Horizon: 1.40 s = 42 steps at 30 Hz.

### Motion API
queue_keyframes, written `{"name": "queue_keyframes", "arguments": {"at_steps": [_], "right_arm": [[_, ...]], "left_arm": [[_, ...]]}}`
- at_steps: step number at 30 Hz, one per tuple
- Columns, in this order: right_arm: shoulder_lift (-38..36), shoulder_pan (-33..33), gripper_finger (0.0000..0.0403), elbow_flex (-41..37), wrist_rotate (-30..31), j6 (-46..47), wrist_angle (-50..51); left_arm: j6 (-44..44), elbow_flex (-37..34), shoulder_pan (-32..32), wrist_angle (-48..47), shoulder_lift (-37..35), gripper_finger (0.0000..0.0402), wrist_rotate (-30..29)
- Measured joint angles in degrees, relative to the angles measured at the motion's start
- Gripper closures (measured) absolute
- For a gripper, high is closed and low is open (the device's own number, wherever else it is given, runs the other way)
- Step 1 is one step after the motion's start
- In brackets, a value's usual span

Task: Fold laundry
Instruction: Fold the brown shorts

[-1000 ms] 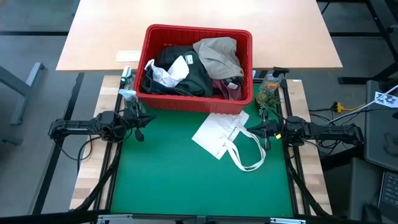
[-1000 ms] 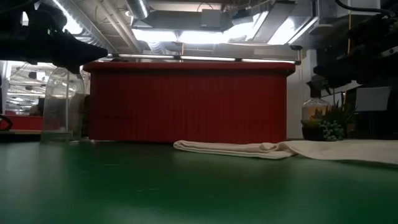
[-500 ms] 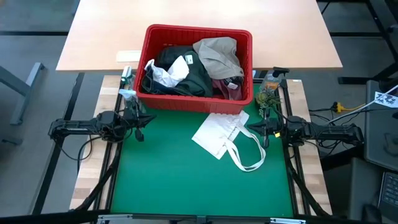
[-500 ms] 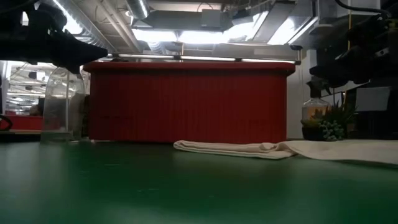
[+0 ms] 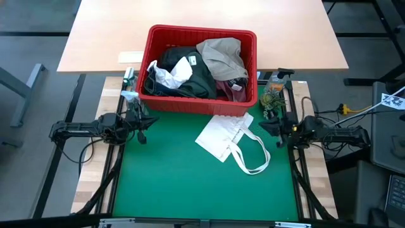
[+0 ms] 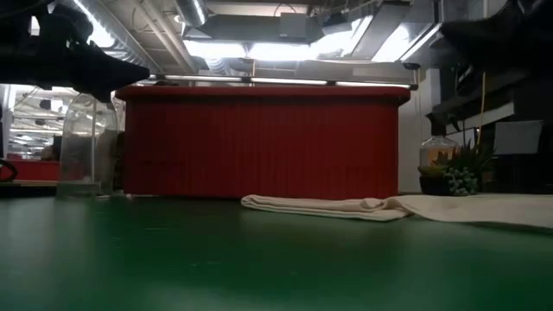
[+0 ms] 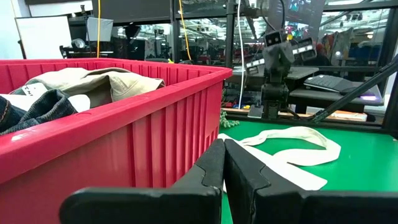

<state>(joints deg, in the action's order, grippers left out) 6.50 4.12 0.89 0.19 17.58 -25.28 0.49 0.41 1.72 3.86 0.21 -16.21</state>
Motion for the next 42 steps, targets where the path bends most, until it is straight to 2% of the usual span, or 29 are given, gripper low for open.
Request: {"name": "queue_keyframes", "arguments": {"at_steps": [5,13,20,23,29,33,38,42], "right_arm": [[0.0,0.0,0.0388,0.02,3.16,-0.02,-4.82],[0.0,0.0,0.0388,0.02,3.72,-0.03,-5.4],[0.02,0.0,0.0383,0.09,11.41,0.19,-7.06],[0.02,0.0,0.0354,0.09,12.68,1.88,-7.83],[0.02,0.0,0.0258,0.09,13.35,3.06,-7.74],[0.07,0.0,0.021,0.21,17.14,3.18,-8.42],[5.18,0.0,0.019,5.05,17.31,2.45,-8.65],[14.28,0.02,0.0189,12.19,16.83,-5.03,-7.31]], "left_arm": [[-0.11,0.0,0.0,0.02,0.0,0.0398,0.0],[-0.32,0.01,0.0,0.27,0.0,0.0398,0.46],[-0.33,0.02,0.0,2.55,0.0,0.0398,0.44],[-0.35,0.01,0.0,3.1,0.0,0.0398,0.45],[-0.39,0.0,0.0,3.12,0.04,0.0398,0.44],[-1.03,0.02,0.02,3.1,0.04,0.0398,-0.96],[-1.88,0.02,0.0,3.1,0.04,0.0398,-1.27],[-1.88,0.01,0.0,3.1,0.04,0.0398,-1.27]]}}
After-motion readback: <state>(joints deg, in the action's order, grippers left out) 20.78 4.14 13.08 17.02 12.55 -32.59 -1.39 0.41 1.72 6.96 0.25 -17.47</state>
